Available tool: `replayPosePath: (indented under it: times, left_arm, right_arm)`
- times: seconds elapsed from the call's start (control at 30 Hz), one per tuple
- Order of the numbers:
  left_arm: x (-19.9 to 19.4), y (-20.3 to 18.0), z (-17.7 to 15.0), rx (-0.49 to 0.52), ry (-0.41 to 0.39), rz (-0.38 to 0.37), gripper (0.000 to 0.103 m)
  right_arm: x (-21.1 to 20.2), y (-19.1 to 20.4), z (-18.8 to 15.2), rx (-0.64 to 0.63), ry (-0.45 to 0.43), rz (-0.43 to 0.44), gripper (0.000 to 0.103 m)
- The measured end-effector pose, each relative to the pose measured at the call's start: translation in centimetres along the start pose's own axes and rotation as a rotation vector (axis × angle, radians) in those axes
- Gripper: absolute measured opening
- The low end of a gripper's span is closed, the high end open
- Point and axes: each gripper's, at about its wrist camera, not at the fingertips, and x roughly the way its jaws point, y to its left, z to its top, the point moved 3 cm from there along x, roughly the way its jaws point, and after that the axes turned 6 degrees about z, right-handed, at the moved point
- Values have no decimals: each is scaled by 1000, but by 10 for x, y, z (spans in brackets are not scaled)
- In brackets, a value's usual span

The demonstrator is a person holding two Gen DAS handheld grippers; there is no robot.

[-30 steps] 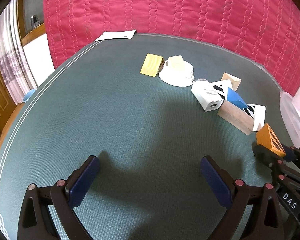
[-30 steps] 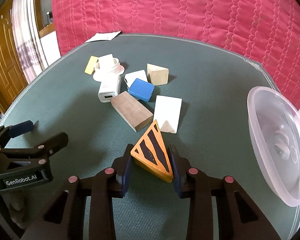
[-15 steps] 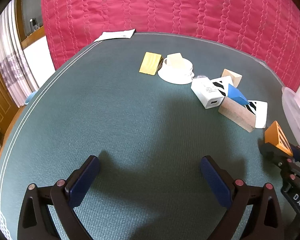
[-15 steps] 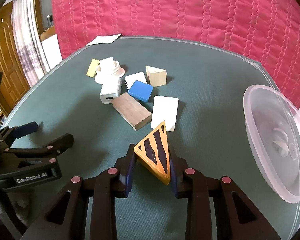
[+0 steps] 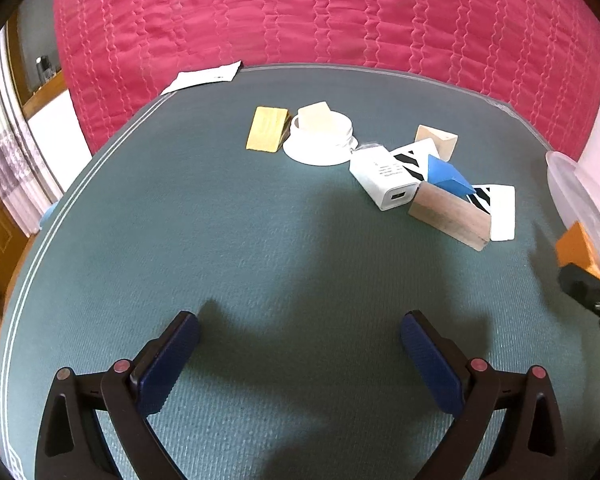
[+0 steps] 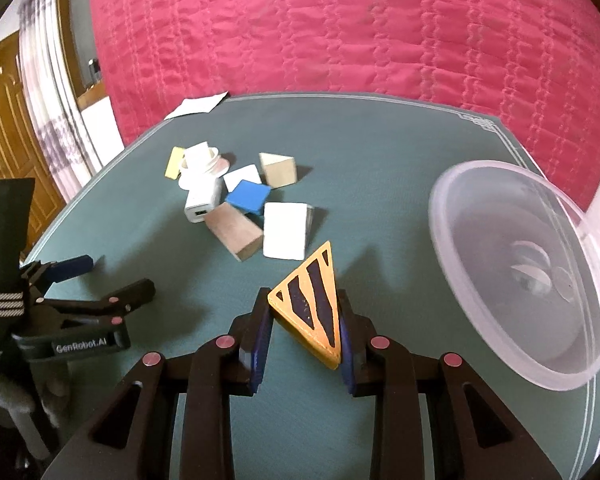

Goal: Organize rigid objects

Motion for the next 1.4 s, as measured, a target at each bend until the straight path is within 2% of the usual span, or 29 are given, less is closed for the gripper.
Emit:
replayPosePath:
  times: [0.13, 0.43, 0.57, 0.87, 1.03, 1.4]
  left_arm:
    - [-2, -16, 6, 37, -10, -4, 101]
    - [-7, -63, 35, 119, -70, -97, 101]
    - [4, -71, 45, 125, -57, -127, 100]
    - [20, -87, 52, 150, -39, -179, 85]
    - [17, -93, 53, 171, -60, -211, 68]
    - [9, -95, 46, 194, -75, -282, 68]
  right_arm:
    - [-8, -12, -2, 31, -15, 1, 30]
    - [-30, -30, 7, 84, -91, -1, 30]
    - [-35, -43, 11, 117, -108, -10, 30]
    - [-42, -62, 16, 167, -144, -39, 30]
    - [-46, -76, 18, 209, -166, -70, 30]
    - [-53, -105, 20, 298, -209, -150, 30]
